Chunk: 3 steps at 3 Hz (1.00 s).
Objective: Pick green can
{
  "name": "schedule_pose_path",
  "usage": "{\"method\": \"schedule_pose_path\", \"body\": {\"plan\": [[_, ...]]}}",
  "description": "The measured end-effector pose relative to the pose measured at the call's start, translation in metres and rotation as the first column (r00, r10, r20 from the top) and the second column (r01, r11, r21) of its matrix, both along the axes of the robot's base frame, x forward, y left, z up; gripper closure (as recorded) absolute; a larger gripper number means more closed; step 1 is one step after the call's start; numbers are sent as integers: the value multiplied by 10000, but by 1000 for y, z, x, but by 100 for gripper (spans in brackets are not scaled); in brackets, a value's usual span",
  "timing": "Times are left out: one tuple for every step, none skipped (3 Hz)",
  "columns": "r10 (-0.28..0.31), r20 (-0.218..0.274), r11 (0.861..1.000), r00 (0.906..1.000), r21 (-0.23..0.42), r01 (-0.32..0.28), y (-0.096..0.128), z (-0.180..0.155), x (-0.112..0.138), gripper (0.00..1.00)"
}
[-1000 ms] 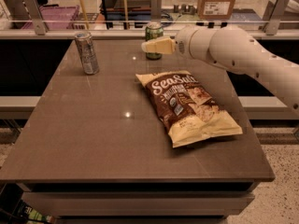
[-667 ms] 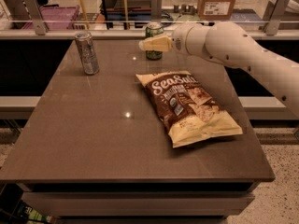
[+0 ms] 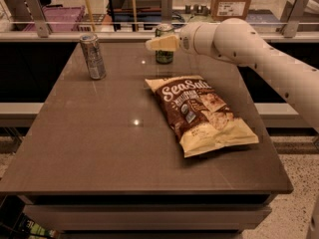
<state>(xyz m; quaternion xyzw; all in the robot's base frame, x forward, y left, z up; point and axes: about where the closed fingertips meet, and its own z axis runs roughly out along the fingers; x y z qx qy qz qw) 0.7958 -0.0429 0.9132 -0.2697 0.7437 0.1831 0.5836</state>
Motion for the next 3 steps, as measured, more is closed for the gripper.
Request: {"method": "schedule_pose_path", "body": {"plan": [[142, 53, 9992, 9999, 380, -144, 0, -7, 12, 0], [362, 186, 9959, 9992, 828, -376, -1, -13, 24, 0], [538, 257, 9922, 9982, 1114, -564, 1, -17, 31, 0]]}}
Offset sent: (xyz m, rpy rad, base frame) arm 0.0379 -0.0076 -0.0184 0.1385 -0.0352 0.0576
